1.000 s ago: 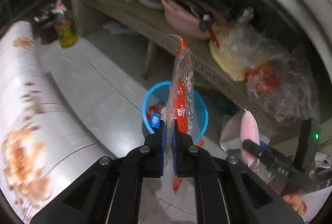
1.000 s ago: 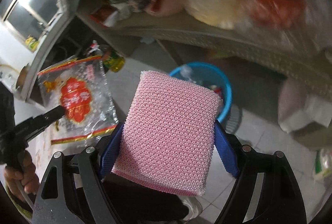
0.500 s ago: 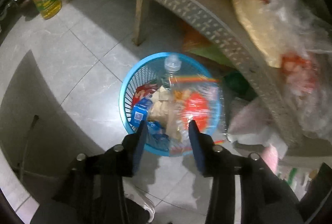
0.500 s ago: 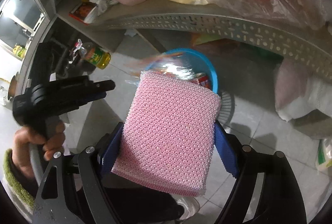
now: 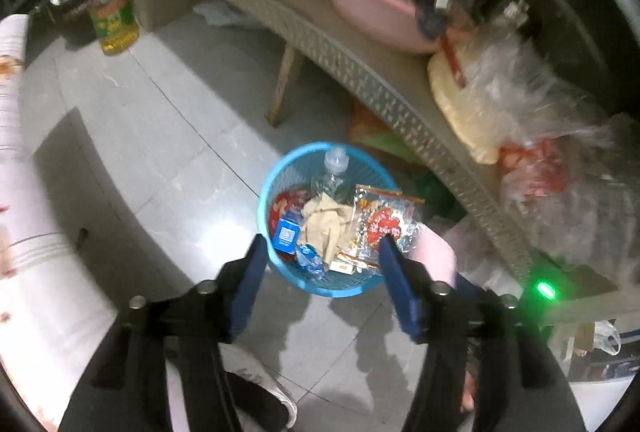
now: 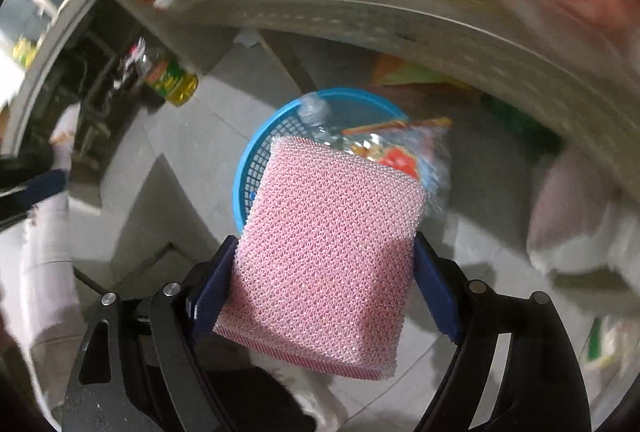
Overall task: Collect trash
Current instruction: 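Lower the pink sponge into the basket and open the right gripper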
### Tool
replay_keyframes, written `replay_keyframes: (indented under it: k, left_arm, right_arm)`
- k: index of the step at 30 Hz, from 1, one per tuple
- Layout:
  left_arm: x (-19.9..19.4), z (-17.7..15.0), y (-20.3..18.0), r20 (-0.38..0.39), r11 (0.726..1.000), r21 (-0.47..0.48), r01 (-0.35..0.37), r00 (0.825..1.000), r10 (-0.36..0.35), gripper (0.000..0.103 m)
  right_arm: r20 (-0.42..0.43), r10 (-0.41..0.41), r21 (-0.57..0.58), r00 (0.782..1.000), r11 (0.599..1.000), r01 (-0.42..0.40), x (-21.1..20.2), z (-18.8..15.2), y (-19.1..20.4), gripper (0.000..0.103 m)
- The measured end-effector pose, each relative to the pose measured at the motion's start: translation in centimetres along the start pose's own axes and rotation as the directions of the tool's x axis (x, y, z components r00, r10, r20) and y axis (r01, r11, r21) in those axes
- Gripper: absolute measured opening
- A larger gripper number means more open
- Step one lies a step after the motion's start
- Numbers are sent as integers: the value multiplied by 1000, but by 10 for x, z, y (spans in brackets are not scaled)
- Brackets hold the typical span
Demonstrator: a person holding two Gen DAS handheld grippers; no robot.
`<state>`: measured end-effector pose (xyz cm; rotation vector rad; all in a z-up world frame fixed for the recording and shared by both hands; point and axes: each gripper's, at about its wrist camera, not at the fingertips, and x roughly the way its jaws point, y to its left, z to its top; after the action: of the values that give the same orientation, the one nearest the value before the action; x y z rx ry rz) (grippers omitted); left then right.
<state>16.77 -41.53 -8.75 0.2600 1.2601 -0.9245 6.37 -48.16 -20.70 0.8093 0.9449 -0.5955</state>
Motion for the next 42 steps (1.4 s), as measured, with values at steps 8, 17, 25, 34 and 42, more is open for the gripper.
replay_keyframes:
  k: [8,17,25,34,42]
  left_arm:
    - [-85,-47,31,103,999,-17,28,994,-26,66]
    - [-147,-95,70,211,998,-49,35,977,-24,68]
    - [-160,-110,89,249,994,-98,48,968,-23,68]
    - [-170,-129,101,263,993,-109,45,965,-15,68]
    - [-174,-138,114,264,990,-139,37,964,1,68]
  right_arm:
    - [13,-95,-141,995,985,96,37,20,30,86]
    - [56,-100,29,993,995,99,20,7,-32,80]
    - [118,-53,-32,992,998,57,21,20,6,80]
    - [-1,-176,102,984,979,175,43,-11,-49,51]
    - [-140,-179,115,974,974,195,107,-5,-46,10]
